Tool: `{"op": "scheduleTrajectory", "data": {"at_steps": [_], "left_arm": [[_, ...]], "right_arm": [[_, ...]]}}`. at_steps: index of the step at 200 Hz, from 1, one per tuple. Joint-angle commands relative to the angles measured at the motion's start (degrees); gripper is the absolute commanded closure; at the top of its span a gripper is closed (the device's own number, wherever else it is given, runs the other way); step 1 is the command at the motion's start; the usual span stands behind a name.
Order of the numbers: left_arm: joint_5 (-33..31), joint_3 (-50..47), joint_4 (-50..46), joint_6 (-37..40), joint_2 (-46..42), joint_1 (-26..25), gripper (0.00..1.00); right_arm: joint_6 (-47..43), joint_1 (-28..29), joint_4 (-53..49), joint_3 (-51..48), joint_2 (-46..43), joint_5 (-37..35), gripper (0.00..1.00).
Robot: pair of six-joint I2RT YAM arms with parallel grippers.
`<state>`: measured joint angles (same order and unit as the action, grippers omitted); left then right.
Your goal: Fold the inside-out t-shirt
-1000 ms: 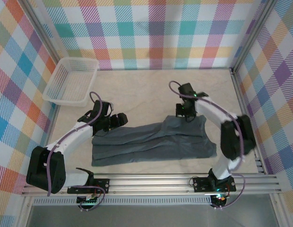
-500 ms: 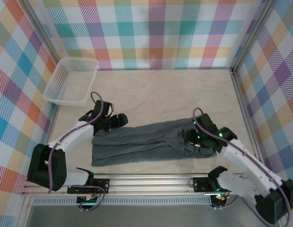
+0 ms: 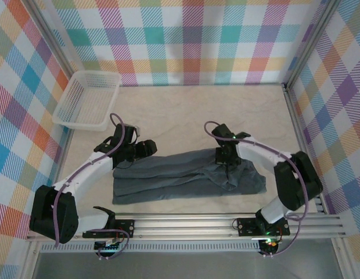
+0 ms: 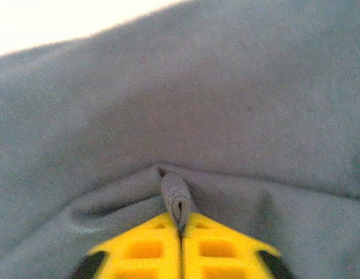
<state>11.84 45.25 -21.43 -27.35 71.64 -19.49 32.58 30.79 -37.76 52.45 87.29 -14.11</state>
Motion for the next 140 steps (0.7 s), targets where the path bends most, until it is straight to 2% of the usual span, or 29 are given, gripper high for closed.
{"op": "scheduleTrajectory", "data": {"at_steps": [1, 16, 24, 34, 44, 59, 64, 67, 76, 83, 101, 110, 124, 140], "left_arm": [[-1.3, -0.9, -1.7, 0.9, -0.6, -0.6, 0.24], [-0.9, -1.5, -0.9, 0.6, -0.2, -0.6, 0.23], [-0.4, -1.9, -0.4, 0.2, 0.3, -0.6, 0.23], [0.1, -2.0, 0.0, -0.2, 0.9, -0.6, 0.23], [0.1, -2.2, -0.4, -0.8, 1.2, -0.8, 0.25], [-1.9, -2.5, -2.4, -2.3, 1.0, -1.1, 0.35], [-2.9, -2.6, -3.3, -3.0, 0.8, -1.4, 0.42], [-3.8, -2.6, -4.1, -3.5, 0.7, -1.6, 0.50], [-6.5, -2.5, -6.2, -5.0, 0.5, -2.3, 0.76], [-8.6, -2.3, -8.0, -5.8, 0.7, -2.8, 1.00], [-12.9, -1.7, -11.2, -7.8, 2.0, -3.9, 1.00], [-14.0, -1.3, -12.1, -9.0, 3.4, -4.1, 1.00], [-14.4, -0.5, -12.4, -10.1, 6.4, -4.0, 1.00], [-15.4, 1.2, -11.8, -11.2, 10.8, -4.0, 1.00]], "right_arm": [[5.0, -0.1, -4.9, -7.3, -10.5, 3.7, 1.00], [8.4, -0.1, -6.0, -12.4, -18.9, 6.4, 0.91], [10.7, -0.1, -5.9, -15.2, -22.9, 8.6, 0.80], [13.3, 0.1, -4.7, -19.1, -26.7, 11.8, 0.62], [15.5, 0.1, -4.2, -22.1, -28.9, 13.7, 0.55], [15.3, 0.1, -6.5, -20.7, -29.9, 11.7, 0.49], [14.6, 0.1, -7.5, -19.0, -30.0, 10.4, 0.47], [14.0, 0.1, -7.9, -17.9, -29.9, 9.7, 0.47], [11.7, 0.0, -8.1, -14.5, -29.4, 7.7, 0.49], [9.6, -0.2, -7.7, -12.2, -28.1, 5.9, 0.56], [5.3, -2.0, -7.1, -6.8, -20.9, 0.6, 0.84], [3.4, -4.2, -5.9, -5.1, -16.6, -0.1, 0.93], [1.2, -8.4, -3.4, -3.2, -9.7, 1.9, 1.00], [-0.8, -11.9, 0.0, -1.4, -2.9, 5.0, 1.00]]}}
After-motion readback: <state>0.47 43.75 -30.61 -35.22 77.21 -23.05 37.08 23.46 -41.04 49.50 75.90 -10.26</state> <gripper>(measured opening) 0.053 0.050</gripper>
